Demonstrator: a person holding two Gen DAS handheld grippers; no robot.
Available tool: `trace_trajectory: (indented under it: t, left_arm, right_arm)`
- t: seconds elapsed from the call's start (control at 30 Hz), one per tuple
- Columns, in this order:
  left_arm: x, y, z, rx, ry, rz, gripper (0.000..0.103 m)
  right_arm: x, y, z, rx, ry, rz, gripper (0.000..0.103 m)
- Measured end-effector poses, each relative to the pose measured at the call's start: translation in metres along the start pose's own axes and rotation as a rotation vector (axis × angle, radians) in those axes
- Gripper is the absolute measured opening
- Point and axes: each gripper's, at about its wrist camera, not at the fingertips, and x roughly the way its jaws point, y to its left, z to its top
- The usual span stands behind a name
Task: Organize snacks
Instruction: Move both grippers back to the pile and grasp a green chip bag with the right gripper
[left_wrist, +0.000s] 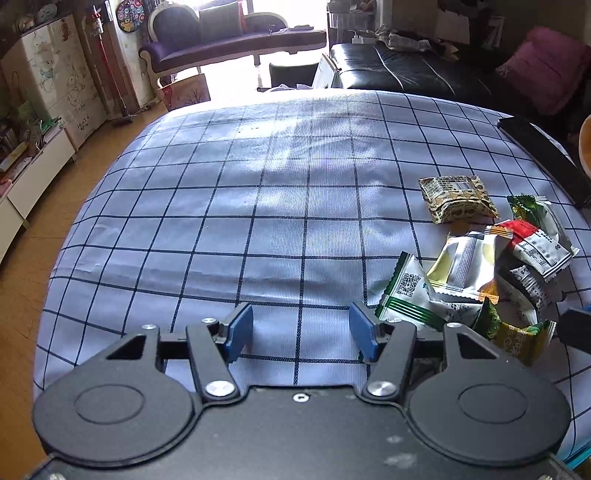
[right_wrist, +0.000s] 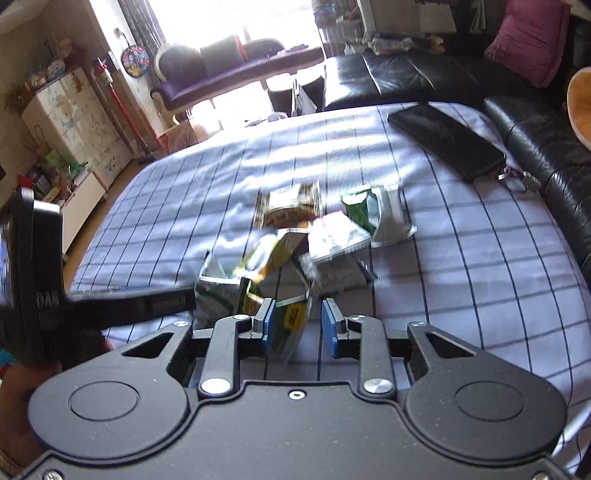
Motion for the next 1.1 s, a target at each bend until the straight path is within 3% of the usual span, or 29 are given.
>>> trace_trajectory:
  t: [0.2,0.53,0.63,0.73,0.83,0.87,0.93,1.1]
  left_arm:
    - [-0.003,0.011,-0.003,-0.005,0.014,-0.037,0.062]
    - [-0.005,0.012,-0.008,0.002,0.010,-0.034,0.063]
    - [-0.006,0.012,-0.008,0.001,0.010,-0.037,0.063]
    - [-0.006,0.012,-0.007,-0.002,0.011,-0.037,0.063]
    - [-0.006,0.013,-0.007,-0.003,0.011,-0.038,0.063]
    - [-0.006,0.013,-0.007,-0.003,0.010,-0.039,0.063]
    - [-0.006,0.013,-0.007,-0.005,0.010,-0.041,0.062]
    - [-0.007,0.015,-0.007,-0.010,0.008,-0.050,0.061]
  right_arm:
    - [0.023,0.005,0.007,-0.039,0.017,-0.040,0.039]
    - [0.022,-0.003,-0.024,-0.090,0.143,-0.064,0.039]
    - [0.014,-0.004,-0.026,-0.086,0.117,-0.080,0.039]
    - [0.001,-0.003,-0.024,-0.058,0.038,-0.097,0.039]
    - [-0.006,0.001,-0.022,-0.025,-0.012,-0.070,0.040]
    - [-0.007,0.002,-0.022,-0.020,-0.013,-0.054,0.041]
    - [-0.005,0.006,-0.022,-0.013,-0.005,-0.019,0.053]
    - [0.014,0.019,-0.028,-0.045,0.046,-0.028,0.055]
